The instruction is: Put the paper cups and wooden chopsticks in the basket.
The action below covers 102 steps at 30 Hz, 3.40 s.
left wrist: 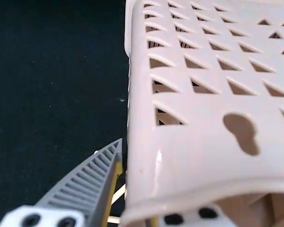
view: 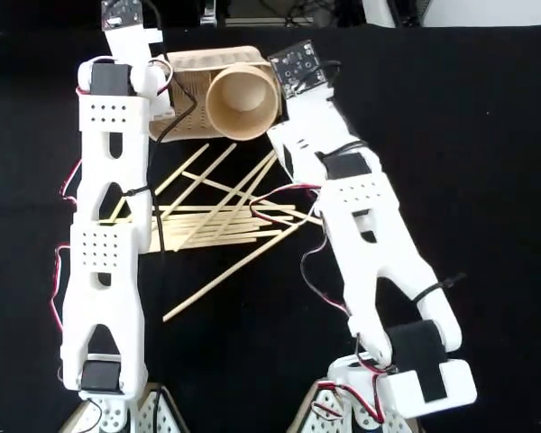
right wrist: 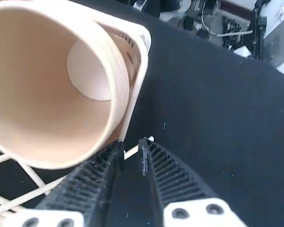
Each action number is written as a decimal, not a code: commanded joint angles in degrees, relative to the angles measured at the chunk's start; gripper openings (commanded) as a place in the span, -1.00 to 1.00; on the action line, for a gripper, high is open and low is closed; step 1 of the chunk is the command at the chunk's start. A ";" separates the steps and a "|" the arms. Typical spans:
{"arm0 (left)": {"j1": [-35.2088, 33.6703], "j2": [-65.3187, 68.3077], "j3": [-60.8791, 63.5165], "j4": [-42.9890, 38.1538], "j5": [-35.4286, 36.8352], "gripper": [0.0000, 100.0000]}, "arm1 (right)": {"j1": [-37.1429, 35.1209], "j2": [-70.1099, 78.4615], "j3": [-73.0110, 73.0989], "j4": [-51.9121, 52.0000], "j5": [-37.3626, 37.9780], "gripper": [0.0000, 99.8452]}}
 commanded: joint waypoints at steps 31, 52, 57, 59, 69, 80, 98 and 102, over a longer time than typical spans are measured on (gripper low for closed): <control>2.68 -10.29 -3.38 4.40 2.29 -0.94 | 8.26 -17.98 10.33 -7.12 3.34 -0.97; 3.12 -22.33 13.49 4.31 7.03 -0.94 | 17.23 -22.81 17.80 -13.80 -1.58 -0.97; 3.03 -22.33 14.73 4.40 7.21 -0.94 | 17.23 -22.81 17.80 -13.54 -1.49 -0.97; 2.68 -21.80 15.43 4.31 7.21 -0.94 | 17.23 -22.81 17.89 -13.54 -1.49 -0.97; -0.66 -12.92 15.08 0.97 5.54 -0.94 | 17.14 -22.81 20.26 -13.89 -1.49 -0.97; -1.45 -9.49 14.90 -7.65 4.66 -0.75 | 17.14 -22.81 22.02 -13.89 -1.49 -0.97; -1.54 -8.88 -3.03 -7.65 4.75 -0.62 | 16.88 -22.81 24.22 -13.89 -1.41 -0.97; -1.45 -8.97 -3.12 -7.65 4.75 -0.62 | 16.88 -22.81 24.66 -13.89 -1.41 -0.97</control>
